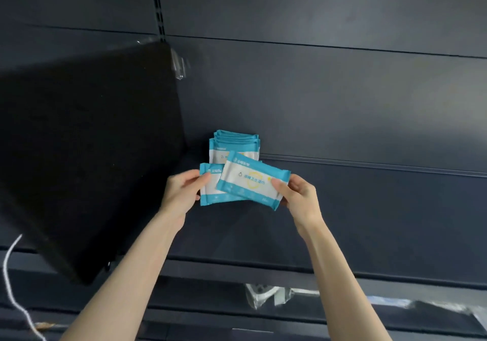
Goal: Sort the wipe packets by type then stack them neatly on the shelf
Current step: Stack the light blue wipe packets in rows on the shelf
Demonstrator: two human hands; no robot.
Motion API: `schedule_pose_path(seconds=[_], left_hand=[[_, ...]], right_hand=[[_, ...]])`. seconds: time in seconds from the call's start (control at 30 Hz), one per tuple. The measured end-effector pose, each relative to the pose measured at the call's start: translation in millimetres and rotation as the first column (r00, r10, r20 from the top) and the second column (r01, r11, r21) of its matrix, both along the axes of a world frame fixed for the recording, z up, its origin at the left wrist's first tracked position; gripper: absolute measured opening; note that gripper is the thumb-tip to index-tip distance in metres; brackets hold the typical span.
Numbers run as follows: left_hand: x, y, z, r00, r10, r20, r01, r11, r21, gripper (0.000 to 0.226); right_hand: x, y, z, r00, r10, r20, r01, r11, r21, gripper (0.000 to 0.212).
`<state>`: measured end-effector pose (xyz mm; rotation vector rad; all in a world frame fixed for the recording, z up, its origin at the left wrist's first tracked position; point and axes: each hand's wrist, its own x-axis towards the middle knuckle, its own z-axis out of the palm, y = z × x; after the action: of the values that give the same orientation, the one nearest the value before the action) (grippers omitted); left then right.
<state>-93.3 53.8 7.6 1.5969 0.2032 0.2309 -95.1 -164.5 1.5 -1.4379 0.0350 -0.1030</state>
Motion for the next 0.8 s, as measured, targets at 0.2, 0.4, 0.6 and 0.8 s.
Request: schedule_pose_path(seconds=[0.2, 0.4, 0.6, 0.8], left_hand=[[45.5, 8.7, -3.8, 0.990, -0.123, -0.067, 0.117, 0.989, -0.092, 0.021], [76.6, -0.8, -12.0, 0.981, -0.191, 0.023, 0.188, 0.979, 0.078, 0.016], [109.9, -1.5, -19.1, 0.980, -0.090, 0.177, 0.039, 0.960, 0.278, 0.016], [113.6, 3.5, -31.7, 0.970, -0.114, 0.214, 0.008, 0.897, 0.443, 0.034]], right_hand=[[51.6, 16.8, -2.2, 0.995, 0.079, -0.056, -0.083, 0.994, -0.072, 0.008], [94.4, 23.0, -10.5, 0.999, -0.024, 0.030, 0.031, 0.967, -0.252, 0.024], [117.6, 32.2, -21.1, 0.984, -0.073, 0.163, 0.129, 0.921, -0.368, 0.034], [118.2, 30.0, -29.5, 0.990, 0.032, 0.139, 0.042, 0.864, -0.501, 0.067]])
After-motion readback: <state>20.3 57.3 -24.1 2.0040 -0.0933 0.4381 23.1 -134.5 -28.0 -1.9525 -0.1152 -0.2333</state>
